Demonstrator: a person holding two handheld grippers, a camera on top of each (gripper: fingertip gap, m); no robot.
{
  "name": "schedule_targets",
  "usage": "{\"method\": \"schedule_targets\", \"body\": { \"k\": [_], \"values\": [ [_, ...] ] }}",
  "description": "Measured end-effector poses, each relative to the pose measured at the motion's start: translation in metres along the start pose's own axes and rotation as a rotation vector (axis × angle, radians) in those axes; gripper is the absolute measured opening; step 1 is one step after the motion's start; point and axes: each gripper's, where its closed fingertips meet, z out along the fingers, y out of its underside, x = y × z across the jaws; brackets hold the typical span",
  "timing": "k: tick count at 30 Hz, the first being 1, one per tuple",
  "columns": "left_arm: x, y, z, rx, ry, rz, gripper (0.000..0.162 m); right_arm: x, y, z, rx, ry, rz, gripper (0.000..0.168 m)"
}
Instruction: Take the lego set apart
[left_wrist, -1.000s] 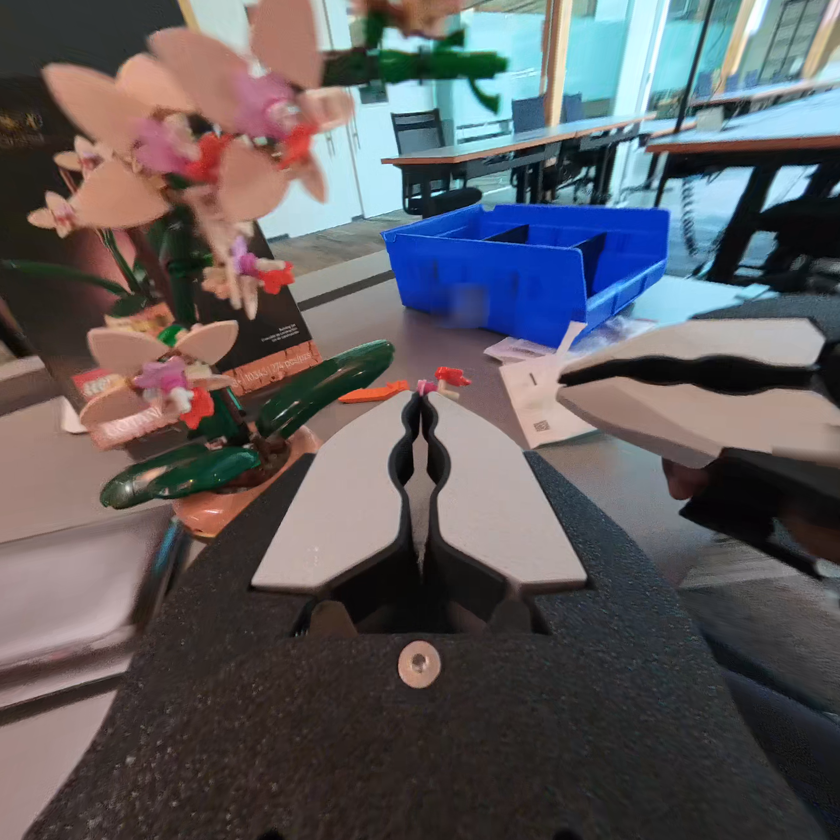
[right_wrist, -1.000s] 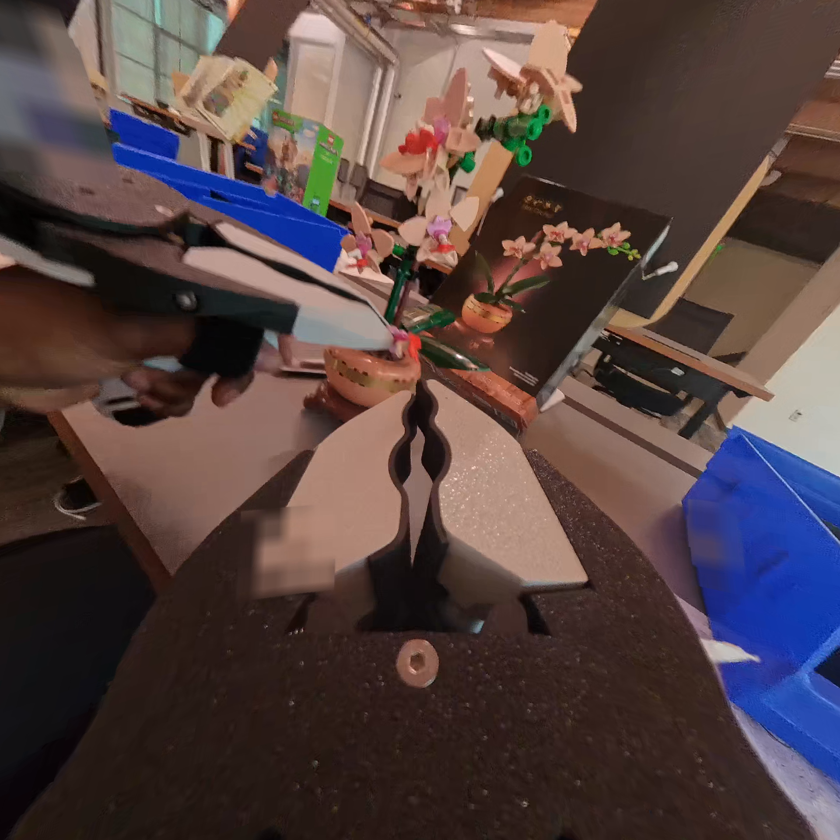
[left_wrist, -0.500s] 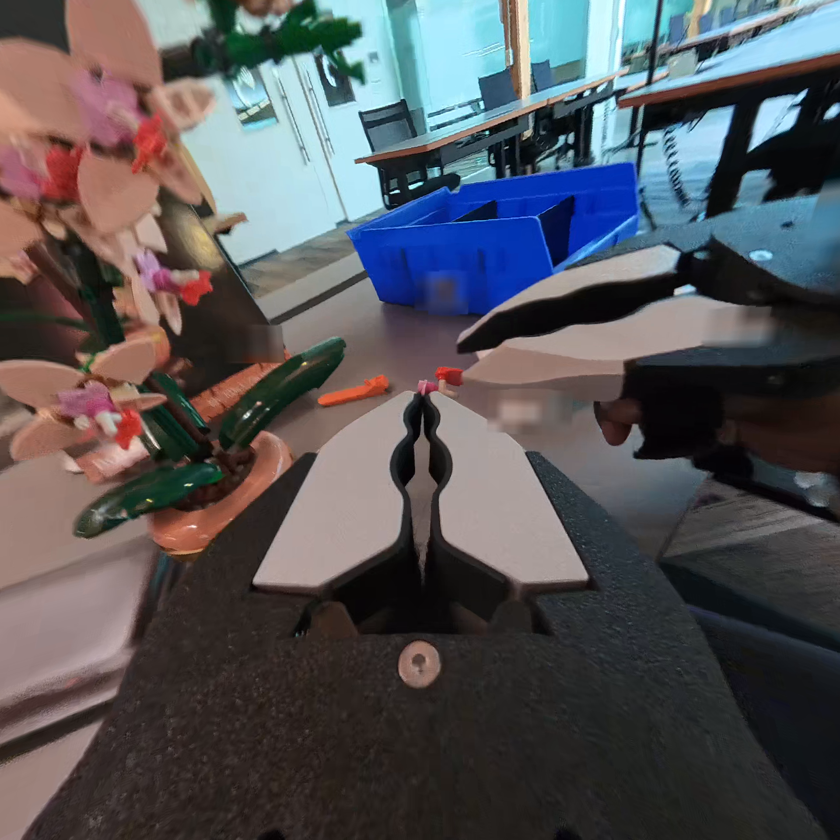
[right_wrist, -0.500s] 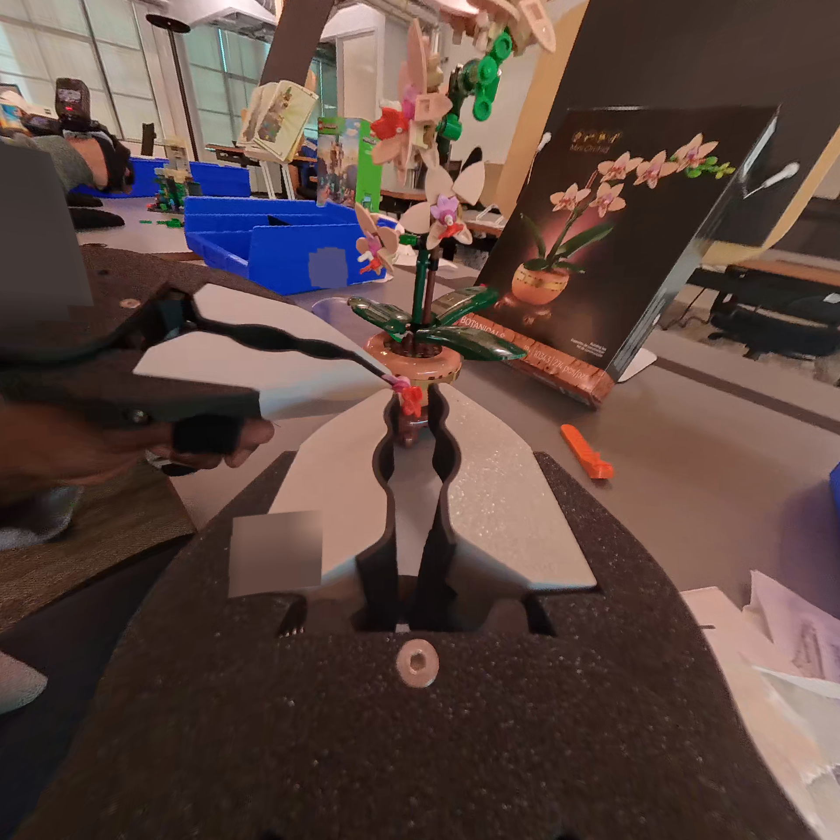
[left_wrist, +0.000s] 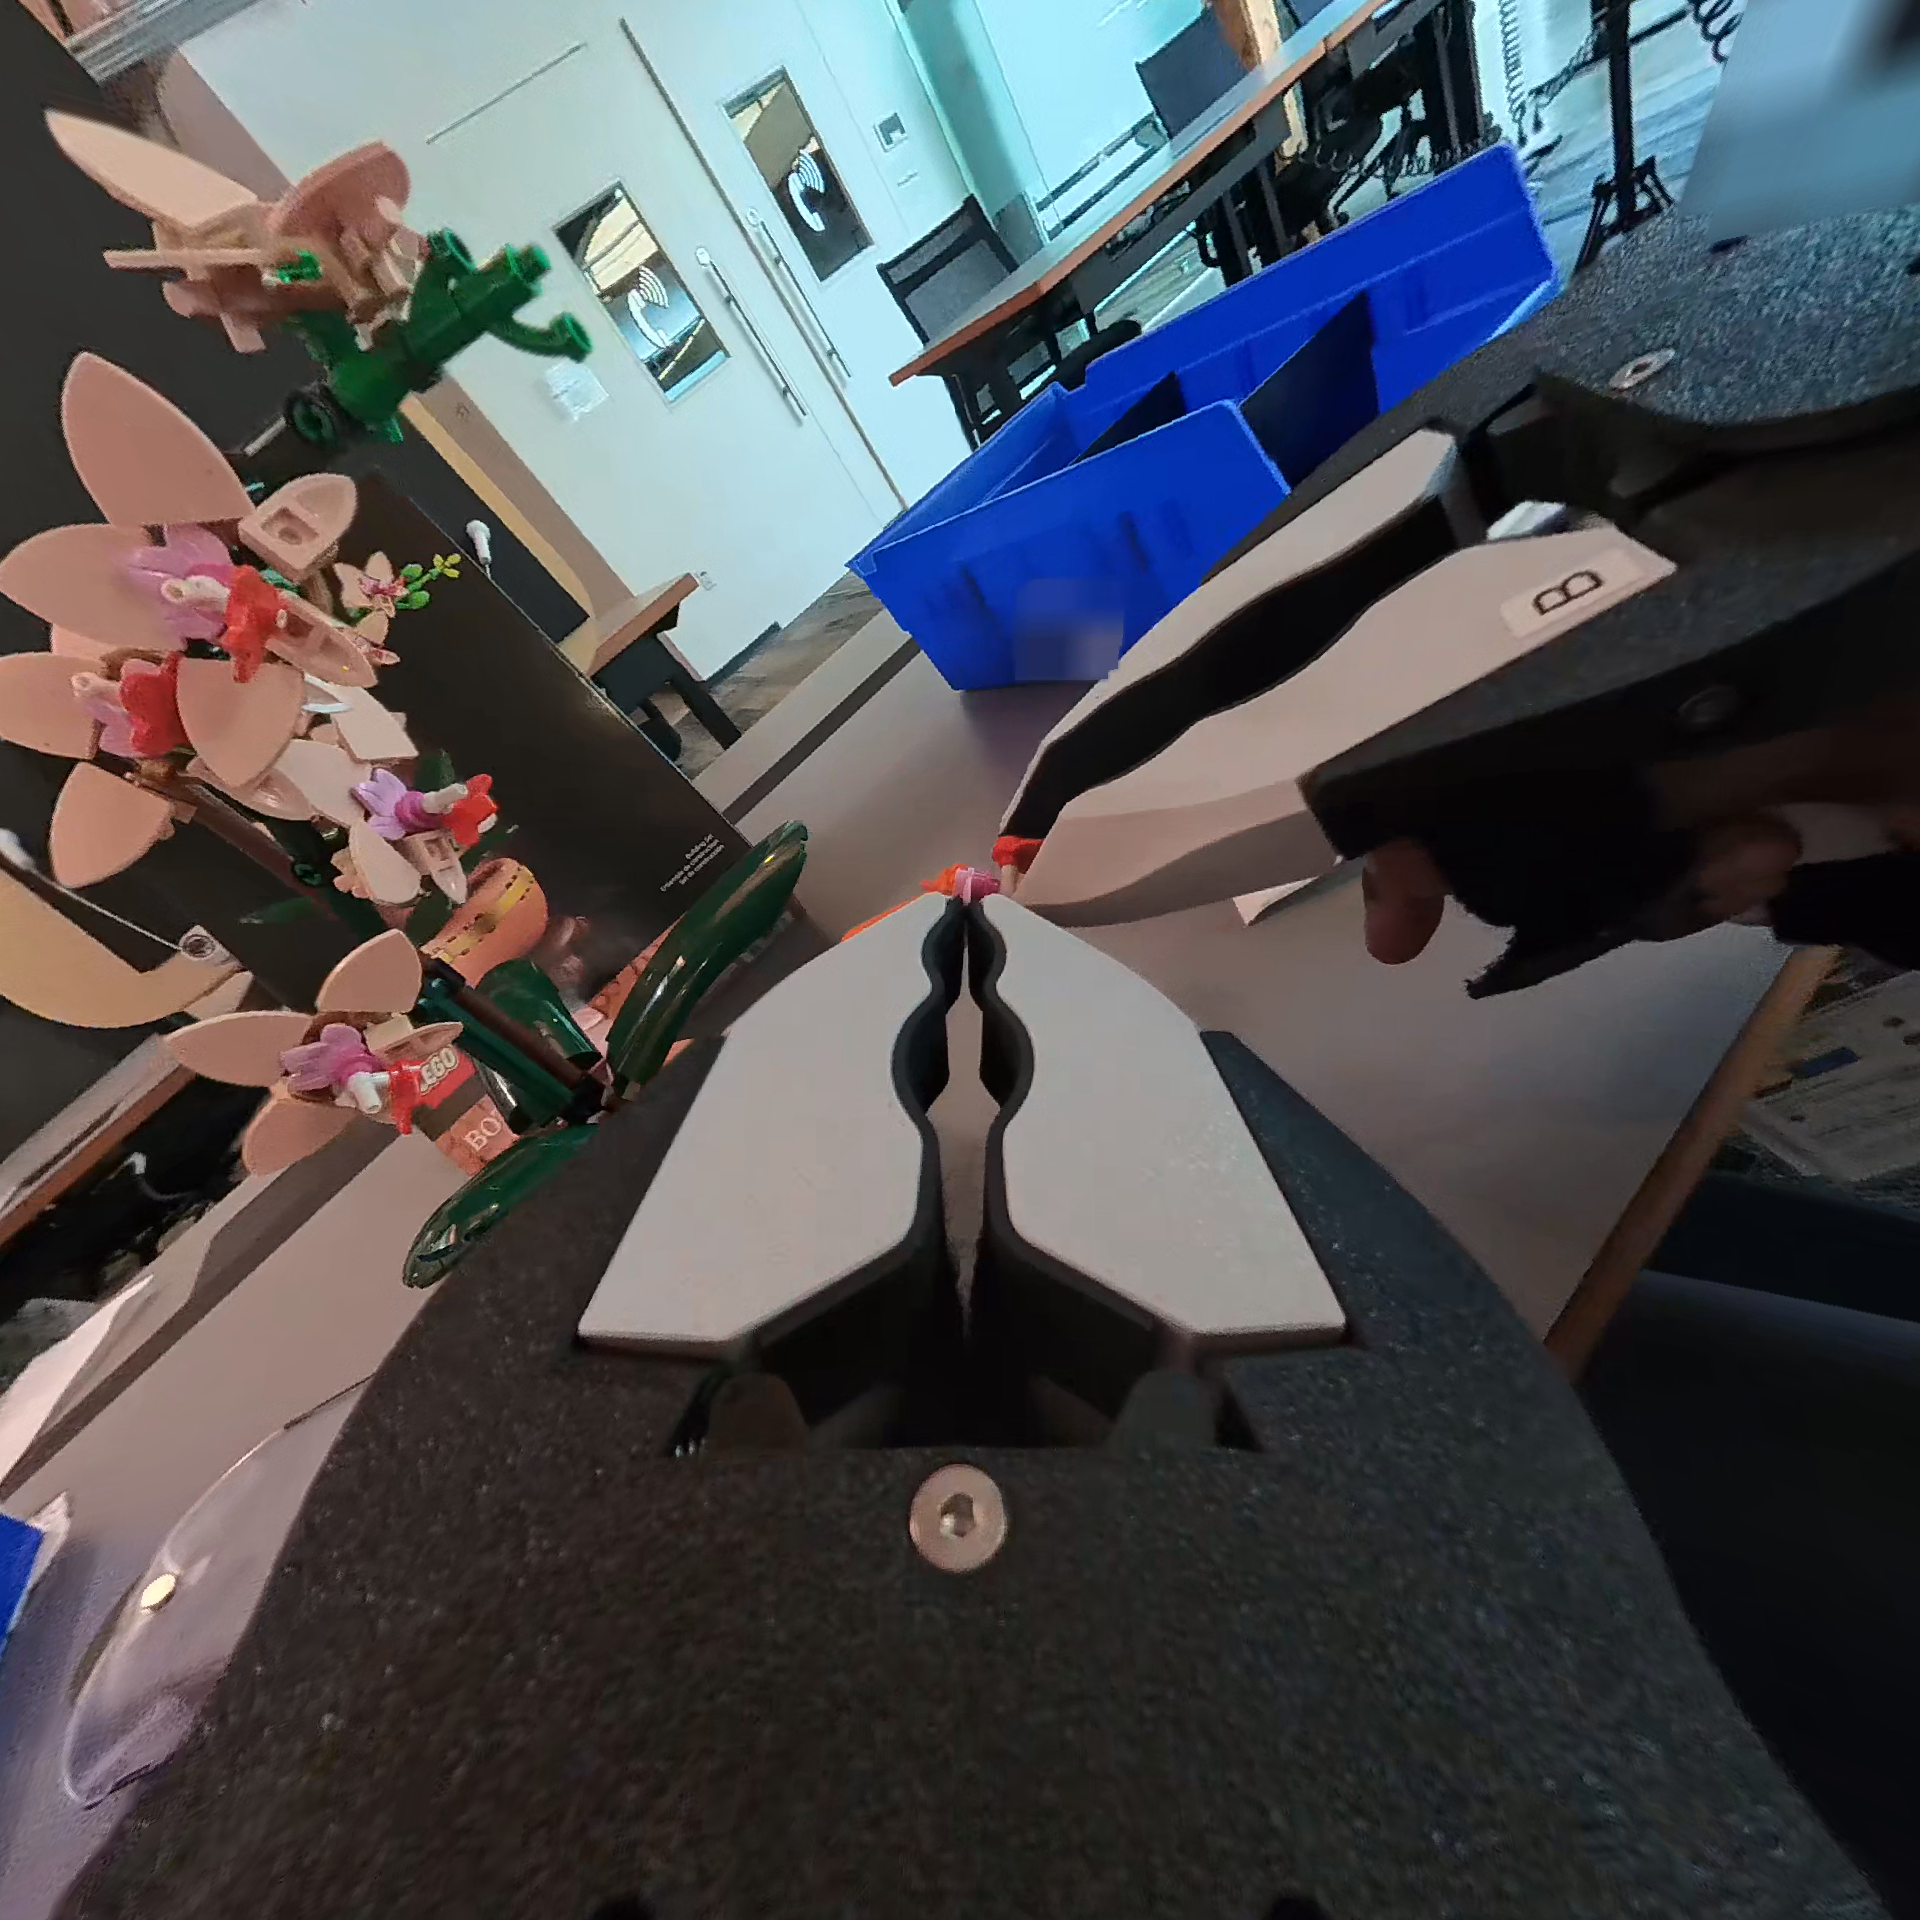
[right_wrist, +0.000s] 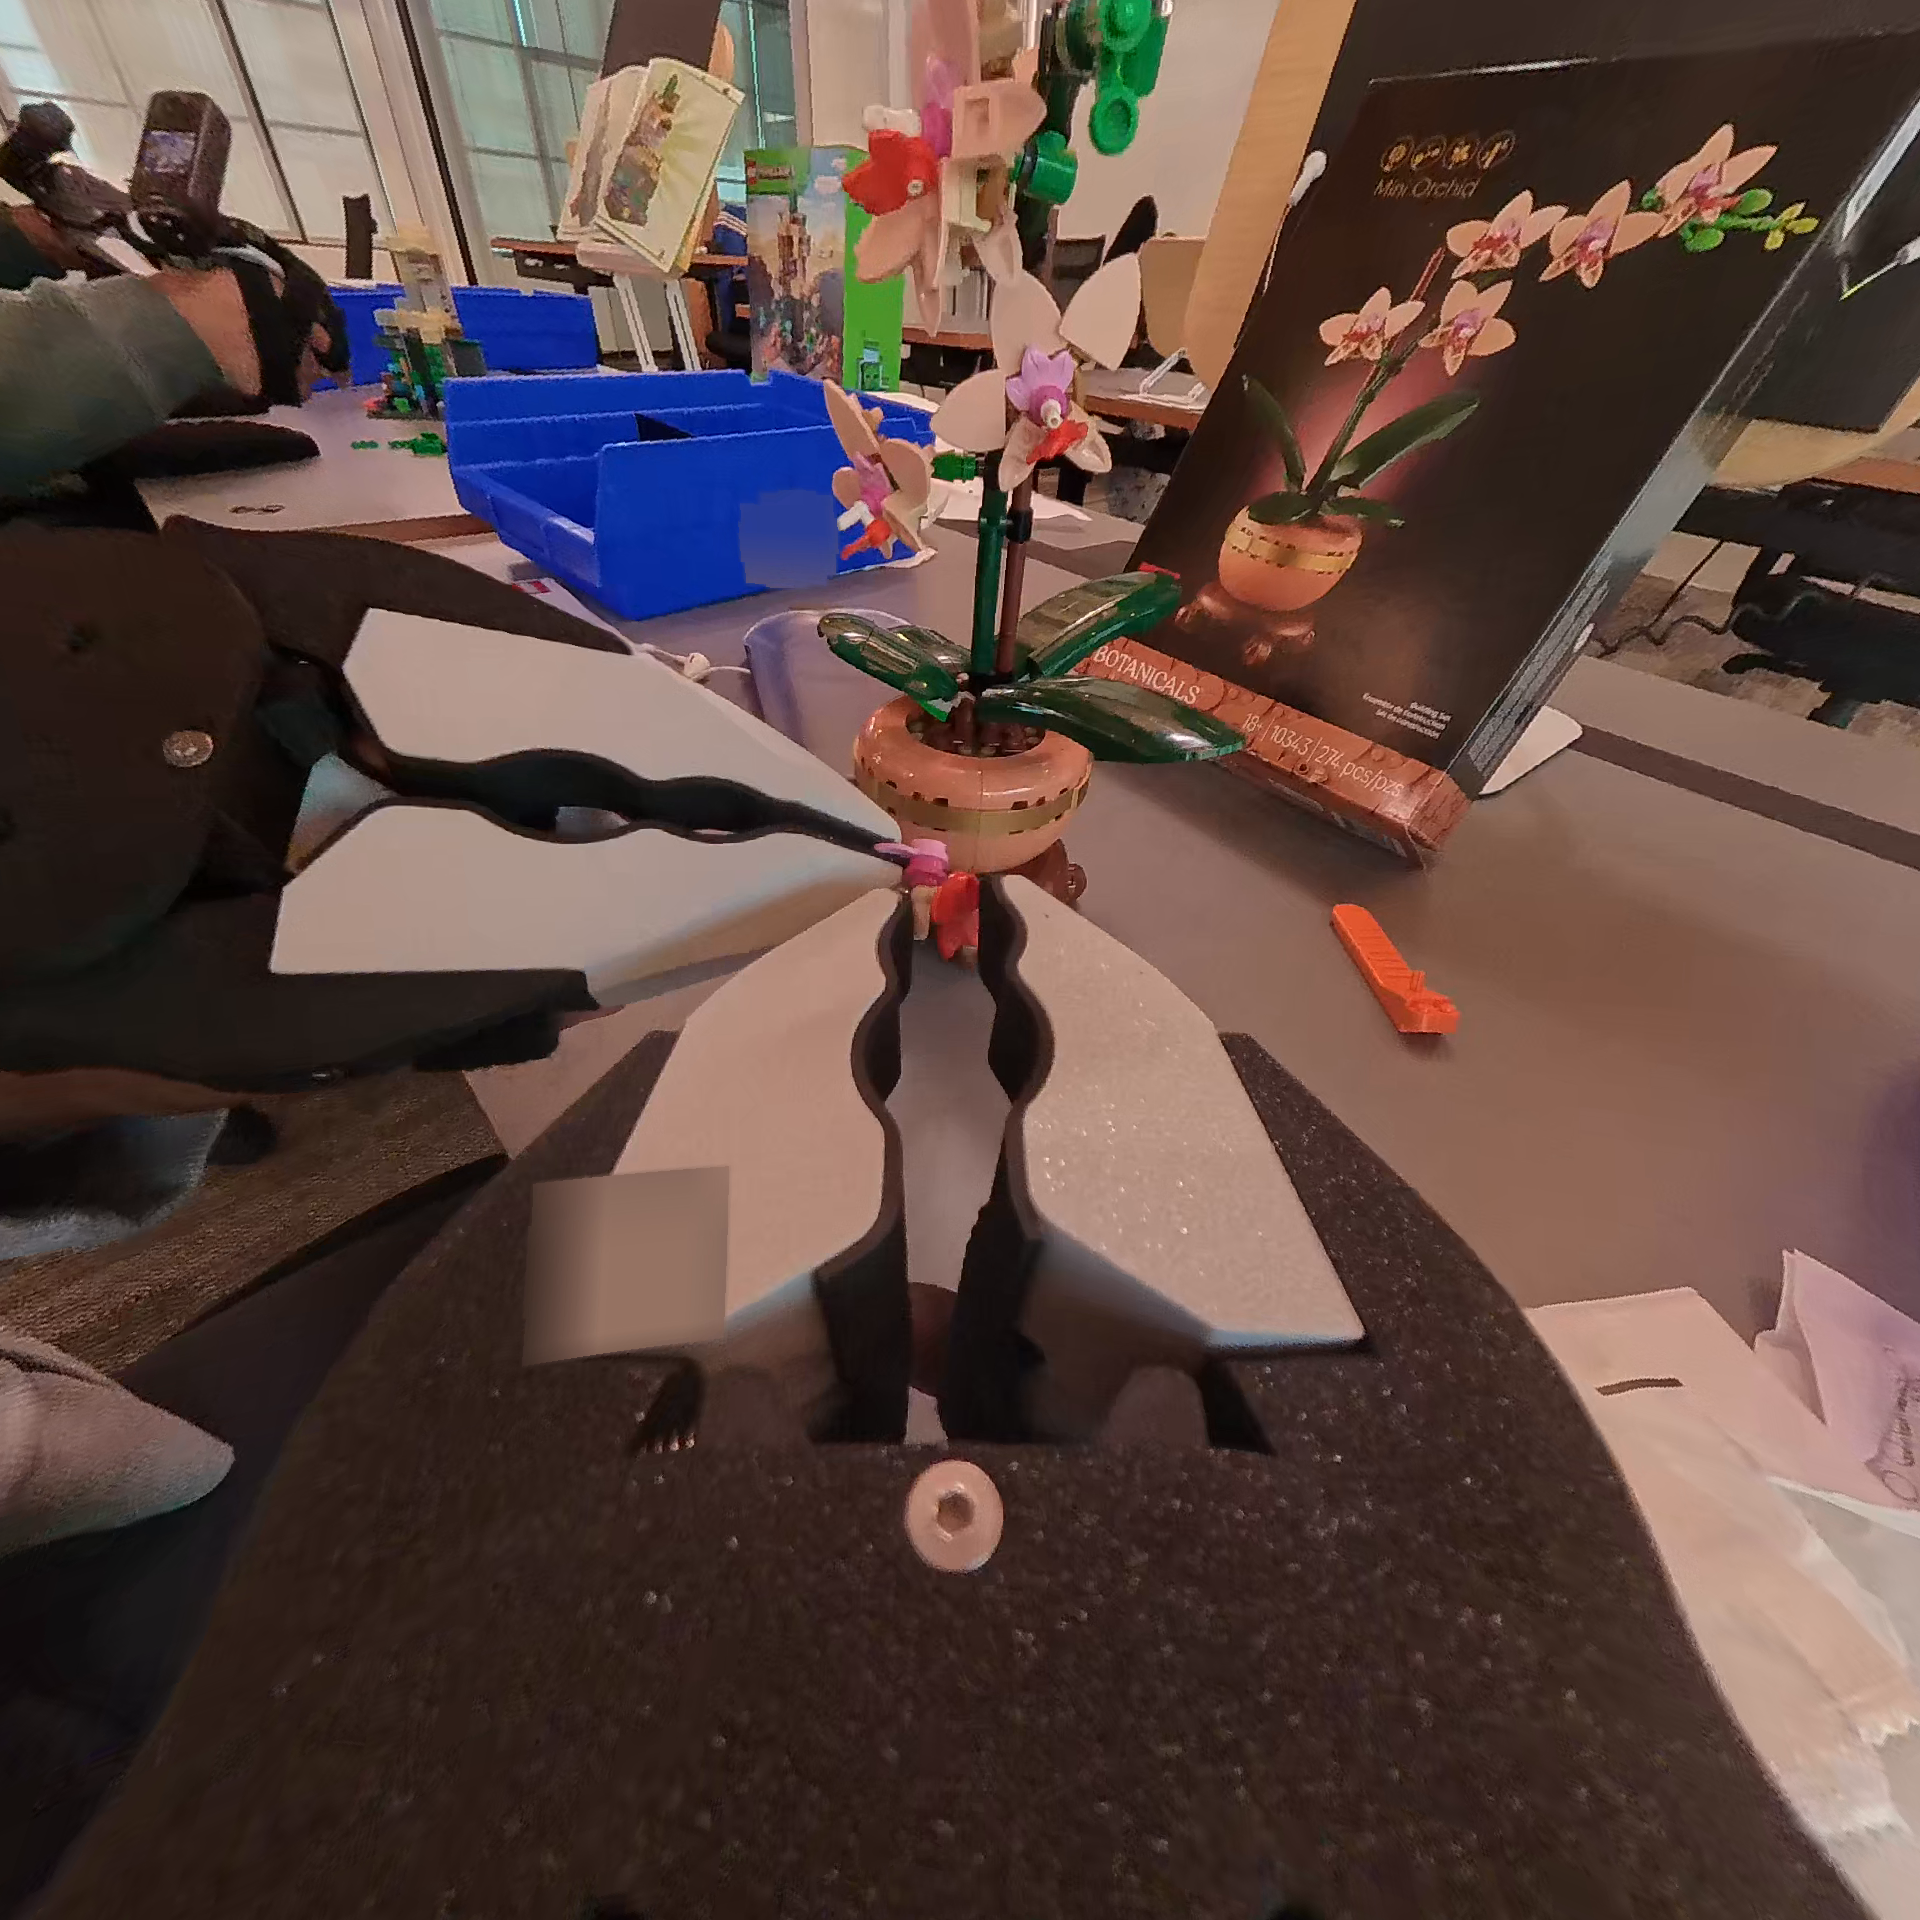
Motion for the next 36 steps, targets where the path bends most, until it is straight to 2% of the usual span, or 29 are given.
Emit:
{"method": "schedule_targets", "body": {
  "k": [8, 13, 15, 18, 20, 22, 26, 29, 31, 32, 36],
  "values": [
    [0.001, 0.002, -0.001, -0.022, -0.025, 0.066, 0.0, 0.004, 0.002, -0.003, -0.014, 0.039, -0.043, 0.012],
    [0.012, 0.002, -0.002, -0.017, -0.006, 0.122, 0.0, 0.006, 0.008, -0.002, -0.058, 0.103, -0.142, 0.0],
    [0.015, 0.004, -0.003, -0.006, 0.001, 0.131, 0.0, 0.004, 0.011, -0.002, -0.051, 0.084, -0.098, 0.0],
    [0.023, 0.002, -0.005, 0.031, 0.035, 0.145, 0.0, 0.005, 0.016, -0.003, -0.034, 0.049, 0.11, 0.0],
    [0.037, -0.008, -0.009, 0.075, 0.058, 0.186, 0.0, 0.029, 0.025, -0.006, -0.059, 0.176, 0.104, 0.0],
    [0.024, 0.004, -0.004, 0.01, -0.029, 0.27, 0.0, 0.024, 0.022, -0.008, -0.045, 0.121, 0.135, 0.0],
    [0.012, 0.021, 0.002, -0.008, 0.064, 0.059, 0.0, 0.029, 0.027, -0.011, -0.082, 0.175, 0.033, 0.0],
    [0.017, 0.014, 0.001, 0.045, 0.147, -0.04, 0.0, 0.026, 0.021, -0.012, -0.078, 0.177, -0.048, 0.0],
    [0.022, 0.011, 0.004, 0.047, 0.175, -0.024, 0.0, 0.023, 0.018, -0.011, -0.097, 0.192, -0.132, 0.0],
    [0.021, 0.01, 0.005, 0.046, 0.164, -0.013, 0.008, 0.019, 0.018, -0.01, -0.103, 0.183, -0.151, 0.0],
    [0.025, 0.011, 0.008, 0.028, 0.181, 0.007, 0.014, 0.007, 0.016, -0.008, -0.096, 0.147, -0.168, 0.0]
  ]
}}
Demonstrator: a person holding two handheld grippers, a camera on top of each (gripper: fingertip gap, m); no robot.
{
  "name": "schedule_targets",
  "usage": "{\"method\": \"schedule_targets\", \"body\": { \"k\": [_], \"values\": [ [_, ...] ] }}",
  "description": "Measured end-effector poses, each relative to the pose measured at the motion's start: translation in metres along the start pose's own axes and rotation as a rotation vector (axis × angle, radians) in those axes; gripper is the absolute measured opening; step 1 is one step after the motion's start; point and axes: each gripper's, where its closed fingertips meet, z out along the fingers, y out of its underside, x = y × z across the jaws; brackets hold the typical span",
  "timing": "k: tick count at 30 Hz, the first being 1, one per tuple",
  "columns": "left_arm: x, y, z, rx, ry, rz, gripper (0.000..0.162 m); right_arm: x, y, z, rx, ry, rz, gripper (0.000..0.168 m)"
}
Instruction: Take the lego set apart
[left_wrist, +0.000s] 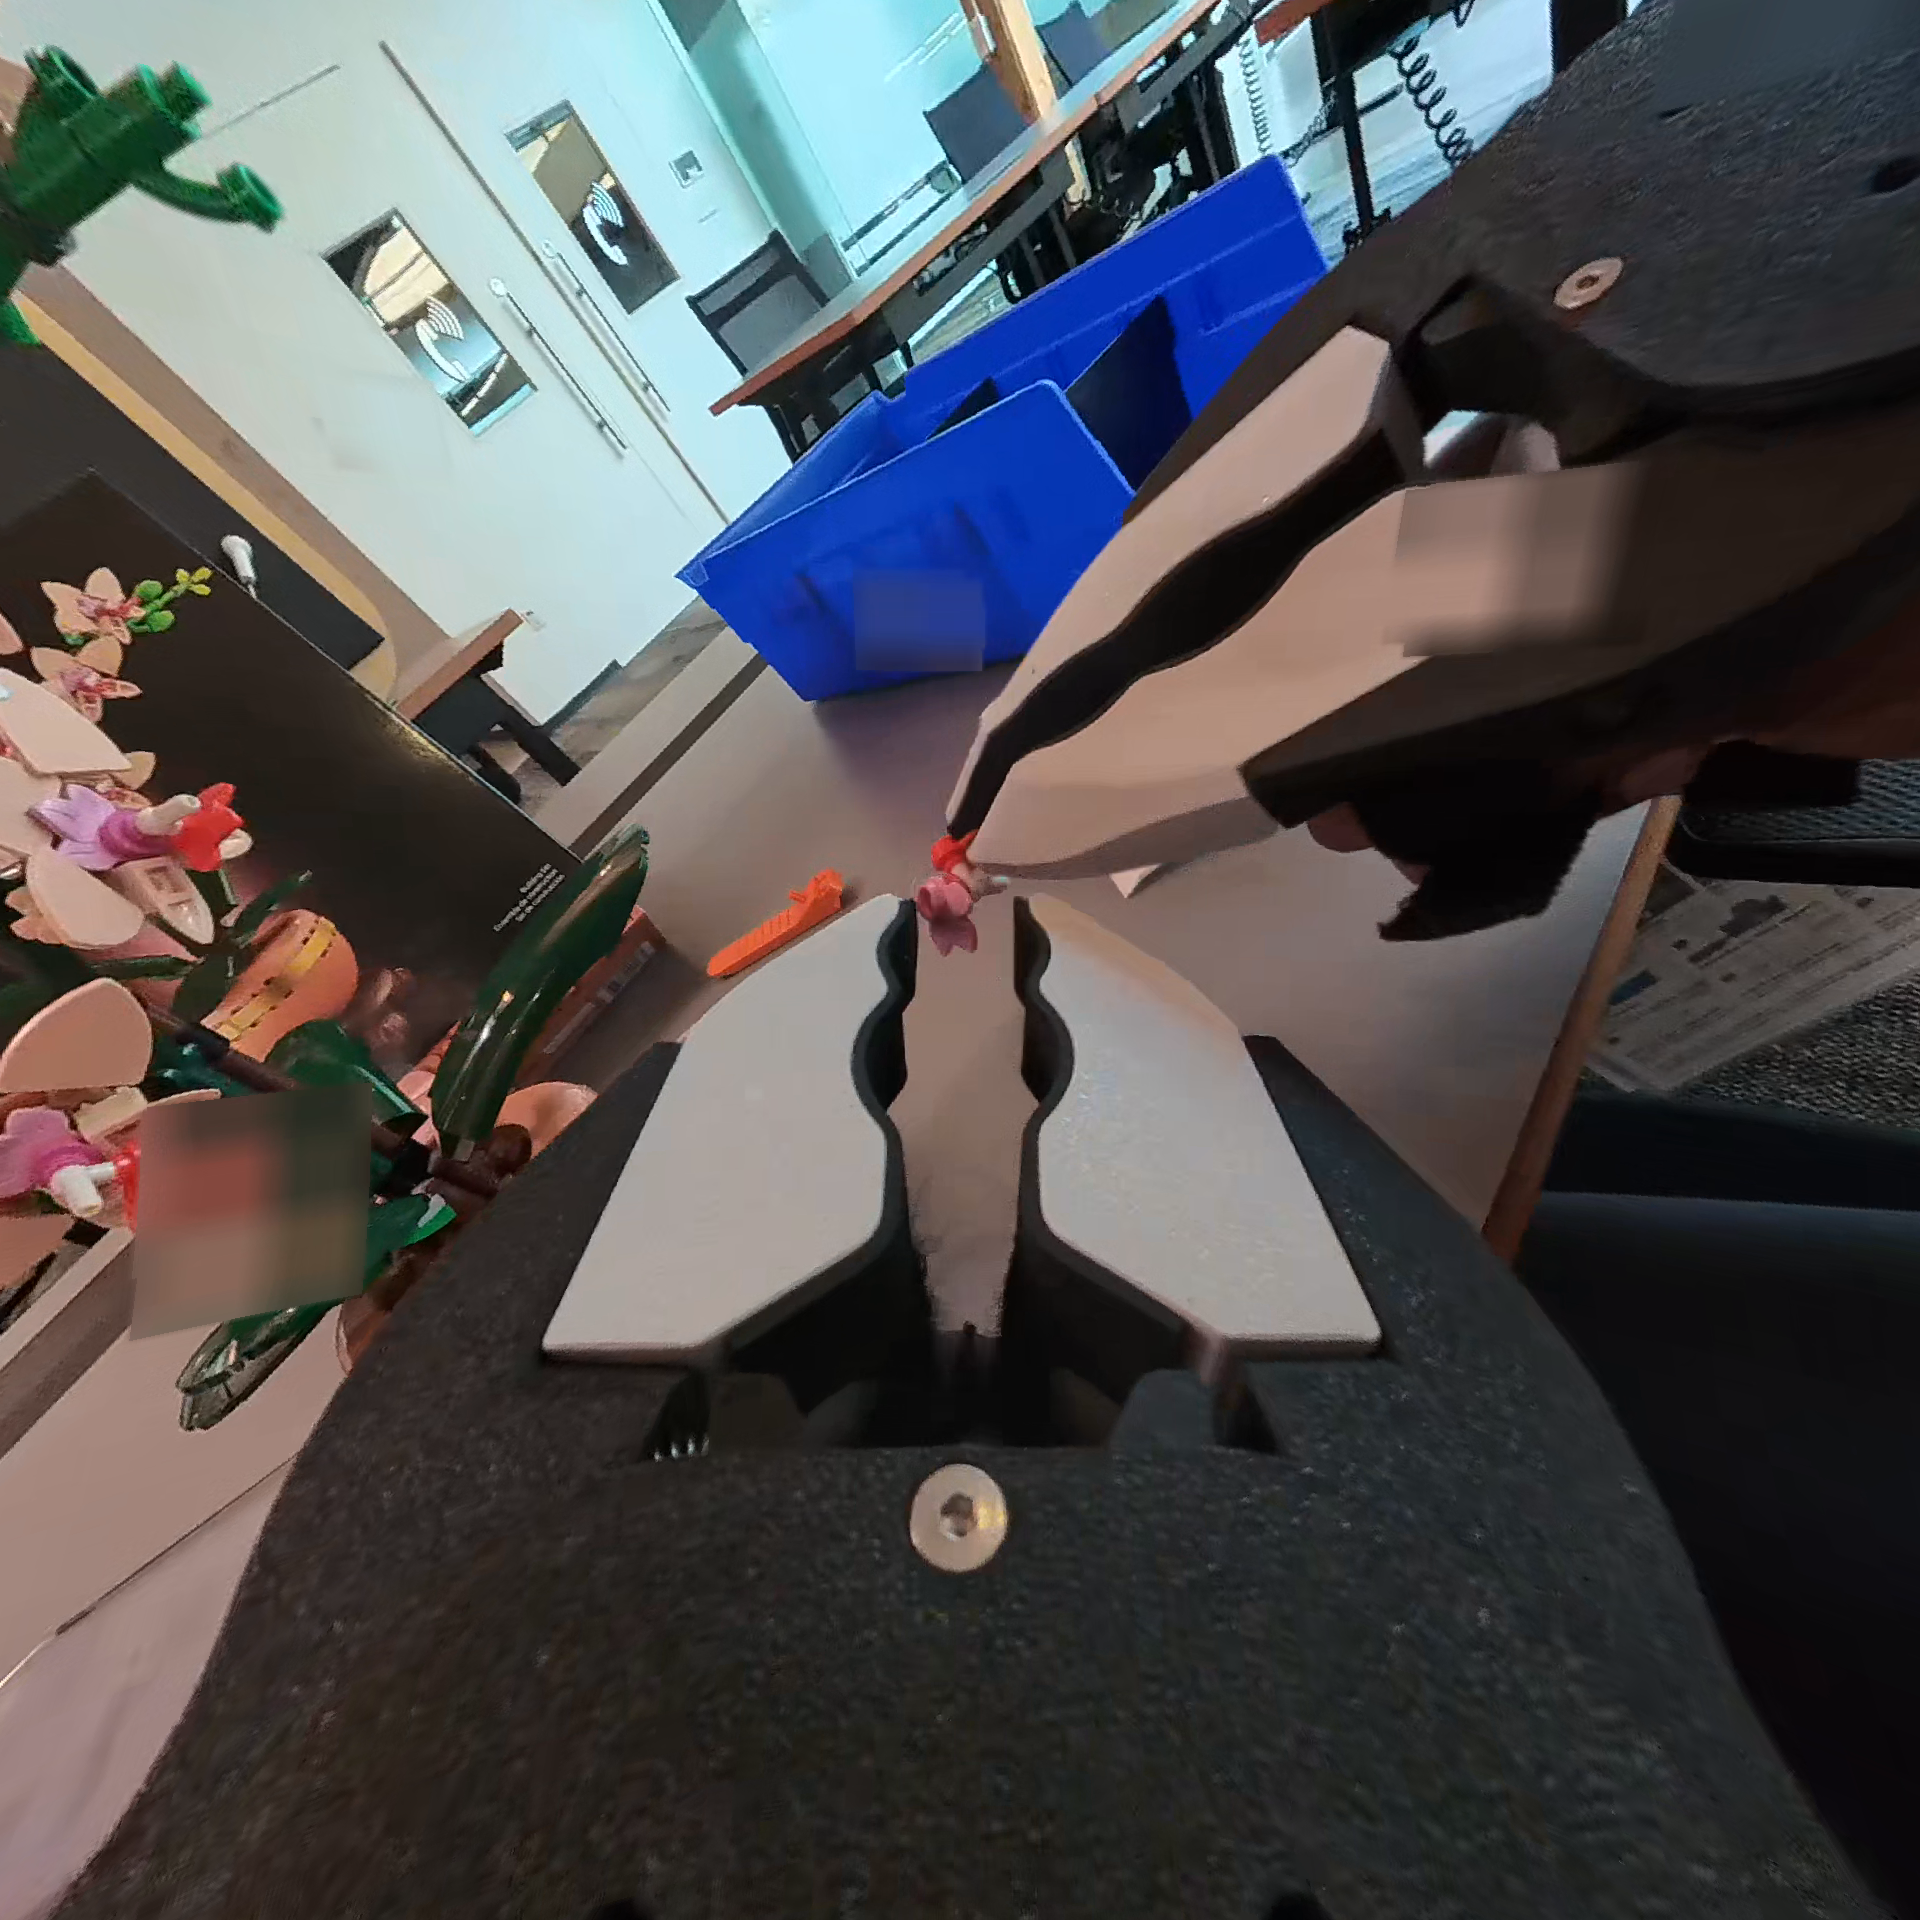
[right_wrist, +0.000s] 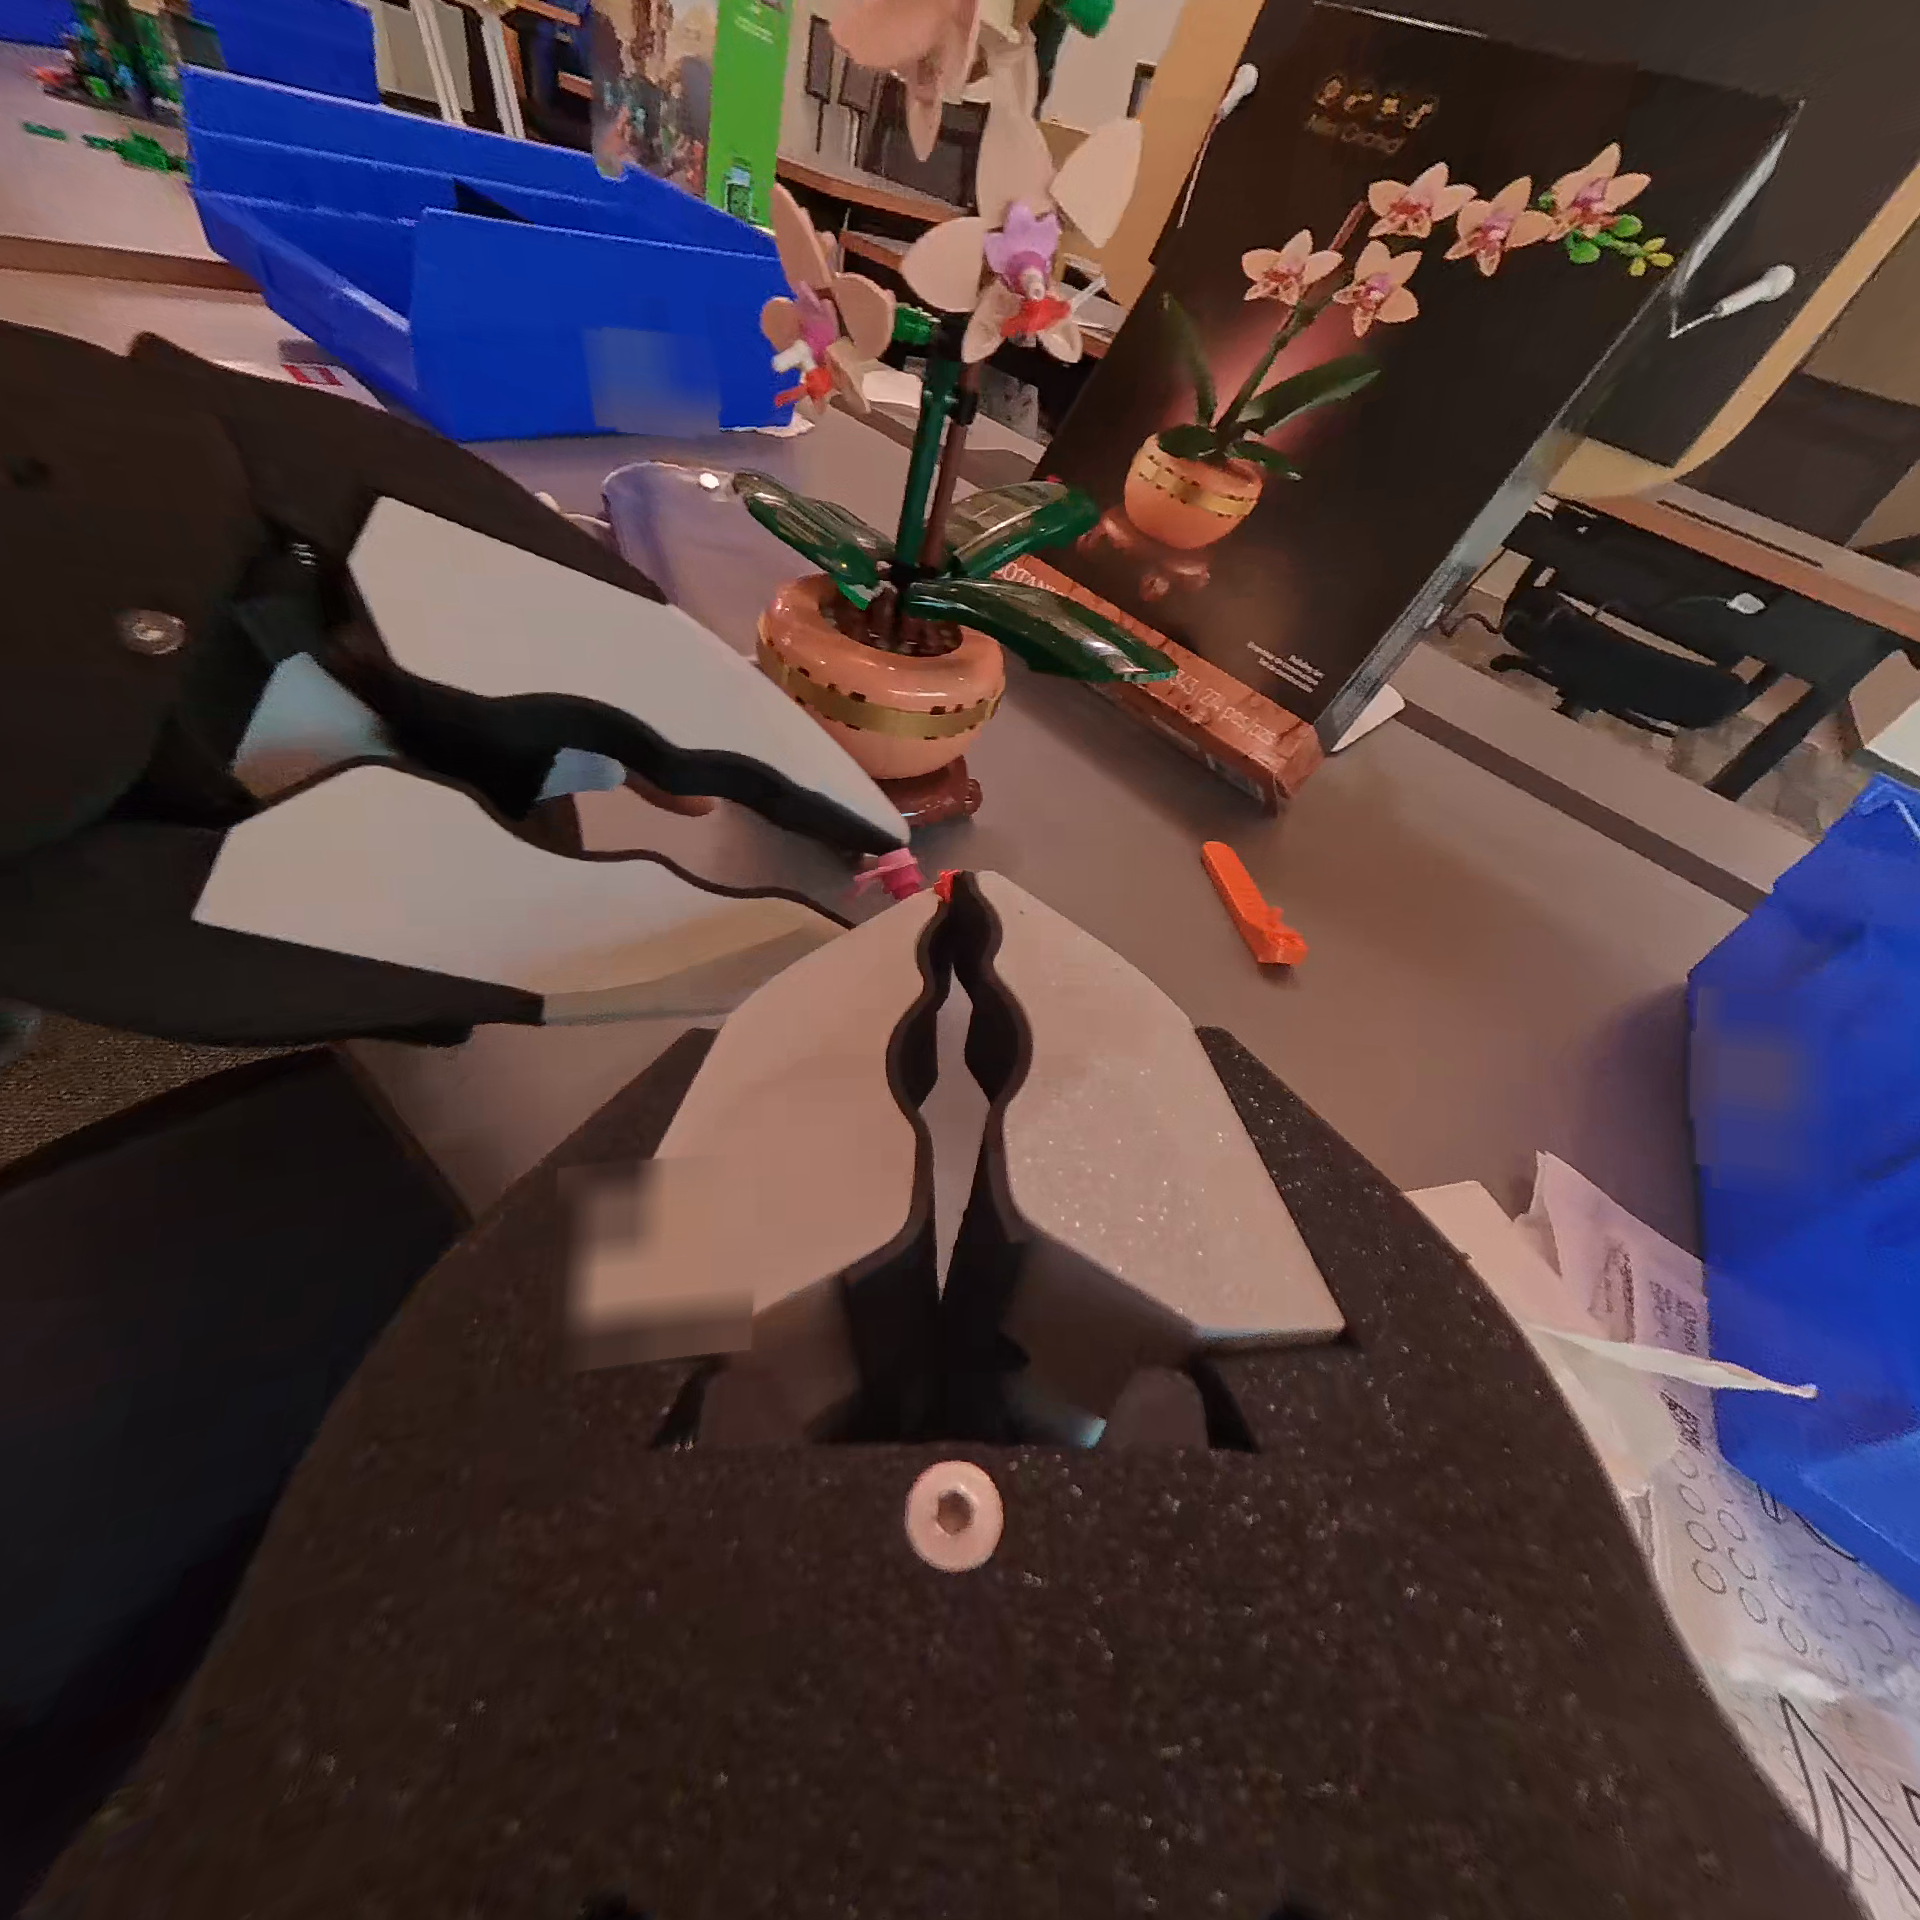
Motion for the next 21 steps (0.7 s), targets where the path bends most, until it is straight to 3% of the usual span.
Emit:
{"method": "schedule_targets", "body": {
  "k": [6, 10, 13, 17, 21],
  "values": [
    [0.0, 0.001, -0.004, 0.027, 0.078, -0.077, 0.008, -0.009, -0.003, -0.004, 0.015, -0.041, -0.08, 0.0],
    [0.002, -0.004, -0.007, 0.093, 0.162, -0.302, 0.007, -0.01, -0.01, -0.008, 0.056, 0.018, -0.263, 0.0],
    [0.003, -0.005, -0.007, 0.102, 0.195, -0.439, 0.007, -0.01, -0.012, -0.008, 0.086, 0.028, -0.222, 0.0],
    [-0.002, 0.004, -0.002, 0.003, -0.027, -0.164, 0.007, -0.006, -0.003, 0.0, 0.041, 0.056, -0.124, 0.0],
    [-0.001, 0.021, 0.003, -0.108, -0.087, -0.052, 0.006, -0.006, 0.012, 0.01, -0.037, 0.056, -0.1, 0.0]
  ]
}}
